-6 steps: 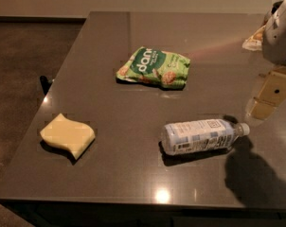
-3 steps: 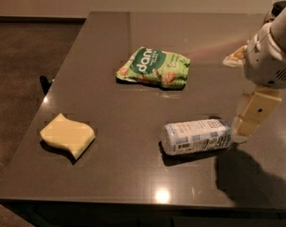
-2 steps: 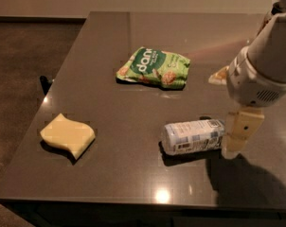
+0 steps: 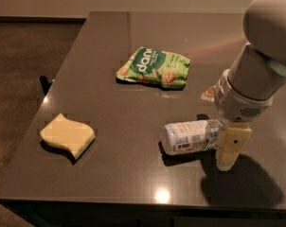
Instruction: Move blue plastic bottle near green rice chip bag
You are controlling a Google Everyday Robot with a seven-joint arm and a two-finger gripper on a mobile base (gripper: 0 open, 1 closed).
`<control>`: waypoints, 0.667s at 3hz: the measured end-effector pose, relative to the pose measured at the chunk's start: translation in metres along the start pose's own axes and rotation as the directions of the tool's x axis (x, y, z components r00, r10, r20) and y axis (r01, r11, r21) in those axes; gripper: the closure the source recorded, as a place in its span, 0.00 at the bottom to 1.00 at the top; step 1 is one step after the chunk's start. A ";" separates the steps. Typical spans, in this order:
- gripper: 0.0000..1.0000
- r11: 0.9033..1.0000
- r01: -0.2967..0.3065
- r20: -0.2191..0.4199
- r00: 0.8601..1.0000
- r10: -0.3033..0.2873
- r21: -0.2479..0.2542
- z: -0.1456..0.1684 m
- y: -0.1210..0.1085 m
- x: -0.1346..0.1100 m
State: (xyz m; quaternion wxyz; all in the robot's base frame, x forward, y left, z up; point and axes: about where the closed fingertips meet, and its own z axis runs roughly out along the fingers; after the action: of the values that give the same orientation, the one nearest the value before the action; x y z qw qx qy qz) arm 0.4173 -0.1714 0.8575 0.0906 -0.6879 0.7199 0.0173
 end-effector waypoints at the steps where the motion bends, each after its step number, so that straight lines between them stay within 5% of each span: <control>1: 0.23 1.000 -0.001 -0.018 1.000 0.001 -0.011 0.006 -0.002 0.002; 2: 0.46 1.000 -0.003 -0.041 0.999 0.003 -0.003 0.004 -0.011 0.003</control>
Offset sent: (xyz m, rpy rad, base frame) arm 0.0227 -0.0075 -0.0005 -0.0691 0.0033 -0.0134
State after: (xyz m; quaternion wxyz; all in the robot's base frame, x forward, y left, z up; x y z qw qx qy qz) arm 0.4281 -0.1747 0.8542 0.0747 -0.6872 0.7226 0.0046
